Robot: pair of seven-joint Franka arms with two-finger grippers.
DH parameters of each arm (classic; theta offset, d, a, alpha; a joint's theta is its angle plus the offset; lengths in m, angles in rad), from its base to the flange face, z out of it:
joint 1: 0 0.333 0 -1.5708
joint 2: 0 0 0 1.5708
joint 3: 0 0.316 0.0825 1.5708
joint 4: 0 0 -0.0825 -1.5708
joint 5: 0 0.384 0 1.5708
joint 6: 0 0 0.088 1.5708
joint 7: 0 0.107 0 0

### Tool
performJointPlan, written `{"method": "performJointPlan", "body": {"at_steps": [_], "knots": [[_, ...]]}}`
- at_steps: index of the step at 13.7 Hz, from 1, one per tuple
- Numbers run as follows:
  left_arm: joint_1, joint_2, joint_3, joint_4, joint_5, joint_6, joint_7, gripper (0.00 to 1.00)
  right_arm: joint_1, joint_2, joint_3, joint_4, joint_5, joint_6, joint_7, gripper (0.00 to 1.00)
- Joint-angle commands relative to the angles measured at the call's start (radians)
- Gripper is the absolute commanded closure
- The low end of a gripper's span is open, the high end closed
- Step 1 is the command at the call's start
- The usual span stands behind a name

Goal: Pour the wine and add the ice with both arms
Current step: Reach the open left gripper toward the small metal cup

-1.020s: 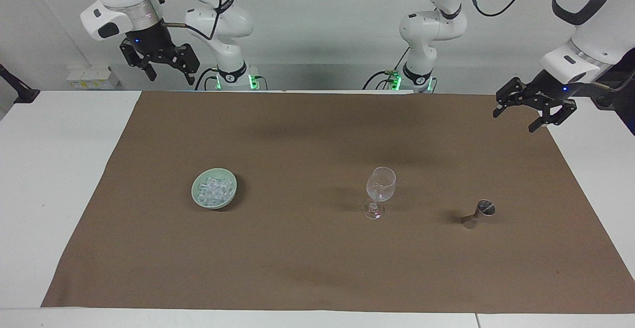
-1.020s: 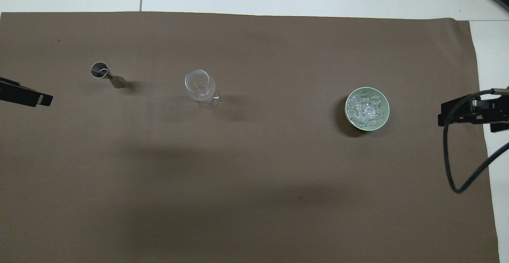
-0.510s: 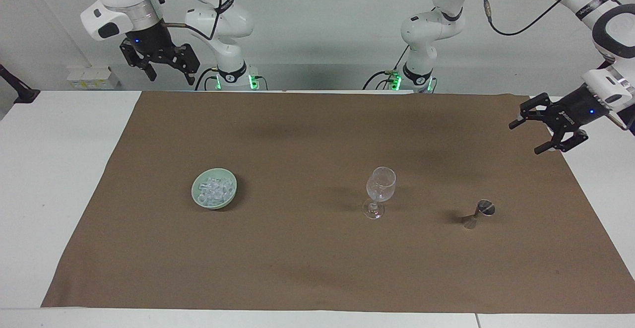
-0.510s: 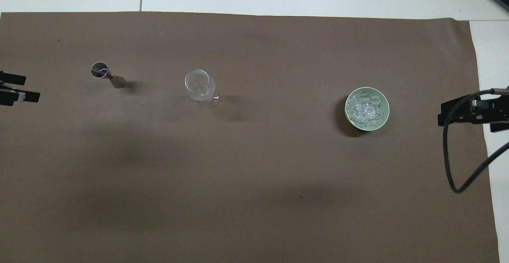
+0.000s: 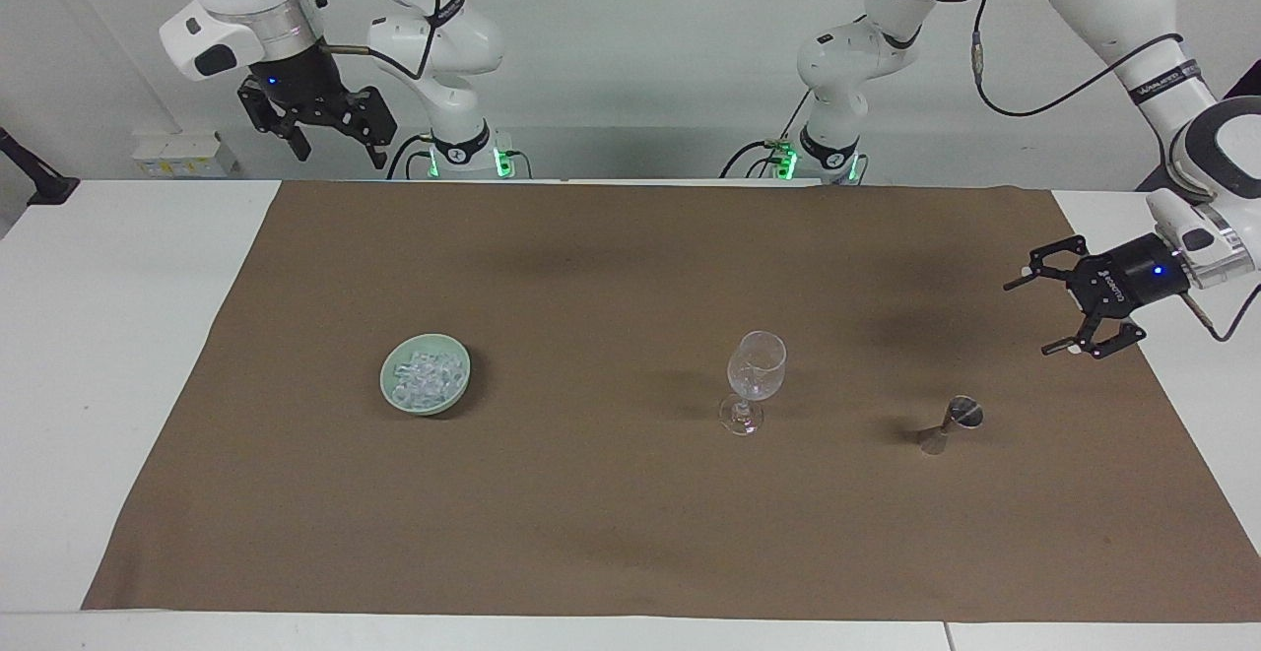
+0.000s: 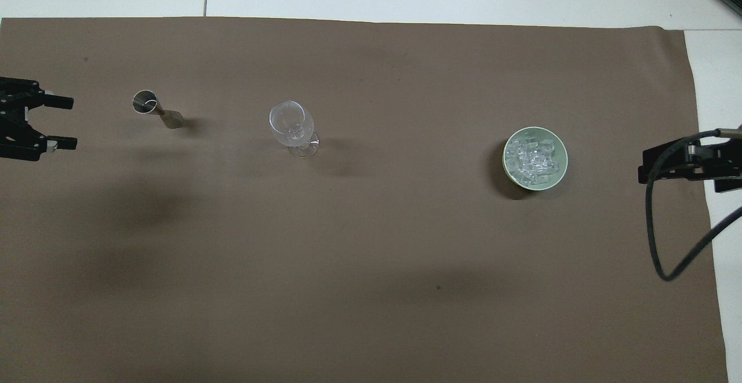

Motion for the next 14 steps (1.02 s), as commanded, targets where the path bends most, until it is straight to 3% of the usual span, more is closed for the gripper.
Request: {"method": "performJointPlan", "body": {"at_steps": [1, 3, 9, 14], "knots": [[0.031, 0.03, -0.011, 0.011, -0.034, -0.016, 0.105, 0.0, -0.012, -0.018, -0.001, -0.02, 0.024, 0.004, -0.01, 0.0], [0.053, 0.047, -0.012, 0.008, -0.06, -0.02, 0.168, 0.0, -0.012, -0.018, -0.001, -0.02, 0.024, 0.004, -0.01, 0.0], [0.101, 0.219, -0.043, 0.019, -0.221, -0.027, 0.549, 0.0, -0.012, -0.018, -0.001, -0.02, 0.024, 0.004, -0.01, 0.0], [0.171, 0.333, -0.12, 0.014, -0.333, -0.027, 0.644, 0.0, -0.012, -0.018, -0.001, -0.02, 0.024, 0.004, -0.01, 0.0]]}}
